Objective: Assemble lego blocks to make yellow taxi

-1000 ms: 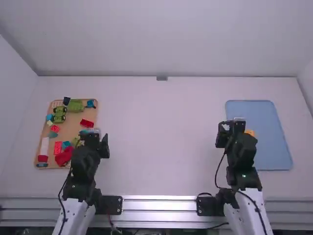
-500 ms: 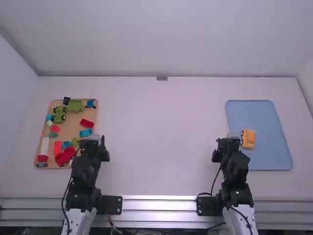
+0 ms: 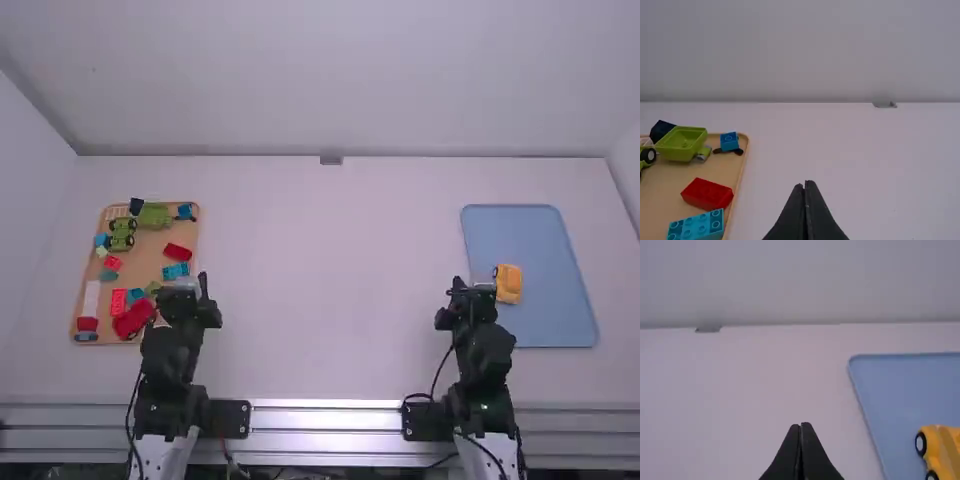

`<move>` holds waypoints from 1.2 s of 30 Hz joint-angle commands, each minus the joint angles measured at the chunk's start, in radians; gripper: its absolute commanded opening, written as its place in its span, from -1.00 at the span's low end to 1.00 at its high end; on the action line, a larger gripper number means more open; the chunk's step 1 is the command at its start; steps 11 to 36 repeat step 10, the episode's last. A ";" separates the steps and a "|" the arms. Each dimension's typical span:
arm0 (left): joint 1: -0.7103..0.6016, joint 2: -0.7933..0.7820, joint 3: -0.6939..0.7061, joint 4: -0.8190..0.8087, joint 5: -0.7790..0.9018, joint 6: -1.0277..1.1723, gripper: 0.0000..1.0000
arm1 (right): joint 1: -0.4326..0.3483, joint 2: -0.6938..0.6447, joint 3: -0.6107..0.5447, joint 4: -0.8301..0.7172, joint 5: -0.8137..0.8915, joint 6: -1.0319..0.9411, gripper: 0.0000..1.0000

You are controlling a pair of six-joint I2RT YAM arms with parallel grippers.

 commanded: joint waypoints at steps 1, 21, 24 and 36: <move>0.002 -0.008 -0.009 -0.005 0.007 0.007 -1.00 | 0.003 -0.034 -0.011 -0.005 0.000 0.002 -1.00; 0.002 -0.008 -0.009 -0.005 0.007 0.007 -1.00 | 0.003 -0.109 -0.011 -0.005 0.000 0.002 -1.00; 0.002 -0.008 -0.009 -0.005 0.007 0.007 -1.00 | 0.003 -0.109 -0.011 -0.005 0.000 0.002 -1.00; 0.002 -0.008 -0.009 -0.005 0.007 0.007 -1.00 | 0.003 -0.109 -0.011 -0.005 0.000 0.002 -1.00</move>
